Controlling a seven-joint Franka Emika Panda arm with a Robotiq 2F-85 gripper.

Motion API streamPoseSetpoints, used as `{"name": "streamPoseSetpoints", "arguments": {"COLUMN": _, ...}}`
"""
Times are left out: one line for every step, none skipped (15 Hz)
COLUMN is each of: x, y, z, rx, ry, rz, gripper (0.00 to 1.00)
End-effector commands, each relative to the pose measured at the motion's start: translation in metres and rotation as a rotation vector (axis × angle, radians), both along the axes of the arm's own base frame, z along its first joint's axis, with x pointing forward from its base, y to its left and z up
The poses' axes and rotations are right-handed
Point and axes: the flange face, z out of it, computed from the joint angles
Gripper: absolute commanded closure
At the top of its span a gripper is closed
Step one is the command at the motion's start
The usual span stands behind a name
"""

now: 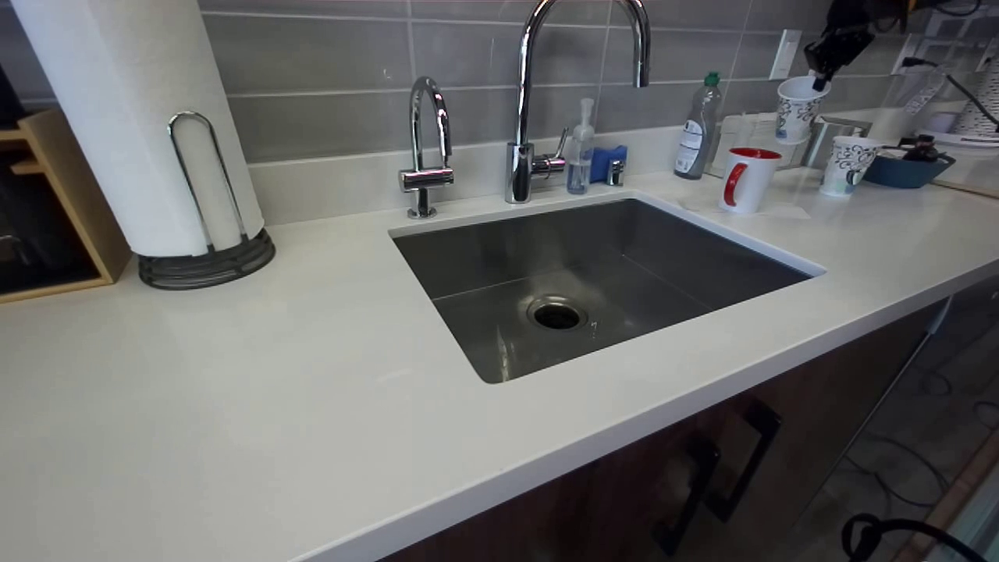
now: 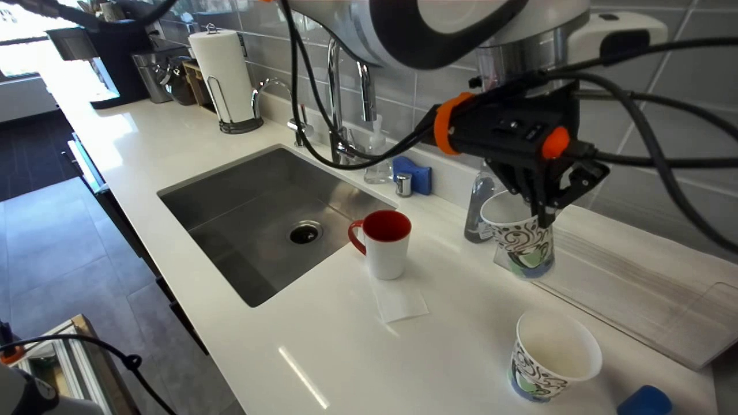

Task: Pick the white paper cup on the left and pour its contents into the white paper cup on the right

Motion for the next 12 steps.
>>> {"name": "streamPoseSetpoints", "arguments": {"x": -0.014, "y": 0.017, "z": 0.015, "rx": -0.185, "ry": -0.039, "rz": 0.0, "gripper": 0.99}}
{"name": "streamPoseSetpoints", "arguments": {"x": -0.016, "y": 0.018, "z": 0.017, "rx": -0.237, "ry": -0.035, "rz": -0.007, "gripper": 0.99}}
{"name": "streamPoseSetpoints", "arguments": {"x": -0.018, "y": 0.018, "z": 0.018, "rx": -0.288, "ry": -0.032, "rz": -0.013, "gripper": 0.99}}
{"name": "streamPoseSetpoints", "arguments": {"x": -0.02, "y": 0.018, "z": 0.018, "rx": -0.331, "ry": -0.019, "rz": -0.019, "gripper": 0.99}}
{"name": "streamPoseSetpoints", "arguments": {"x": -0.023, "y": 0.018, "z": 0.018, "rx": -0.374, "ry": -0.003, "rz": -0.027, "gripper": 0.99}}
{"name": "streamPoseSetpoints", "arguments": {"x": -0.026, "y": 0.016, "z": 0.019, "rx": -0.418, "ry": 0.009, "rz": -0.039, "gripper": 0.99}}
{"name": "streamPoseSetpoints", "arguments": {"x": -0.028, "y": 0.016, "z": 0.019, "rx": -0.45, "ry": 0.024, "rz": -0.049, "gripper": 0.99}}
{"name": "streamPoseSetpoints", "arguments": {"x": -0.029, "y": 0.015, "z": 0.02, "rx": -0.49, "ry": 0.03, "rz": -0.055, "gripper": 0.99}}
{"name": "streamPoseSetpoints", "arguments": {"x": -0.031, "y": 0.014, "z": 0.02, "rx": -0.524, "ry": 0.038, "rz": -0.07, "gripper": 0.99}}
{"name": "streamPoseSetpoints", "arguments": {"x": -0.032, "y": 0.013, "z": 0.019, "rx": -0.555, "ry": 0.049, "rz": -0.084, "gripper": 0.99}}
{"name": "streamPoseSetpoints", "arguments": {"x": -0.035, "y": 0.012, "z": 0.018, "rx": -0.583, "ry": 0.065, "rz": -0.1, "gripper": 0.99}}
{"name": "streamPoseSetpoints", "arguments": {"x": -0.037, "y": 0.012, "z": 0.016, "rx": -0.605, "ry": 0.085, "rz": -0.117, "gripper": 0.99}}
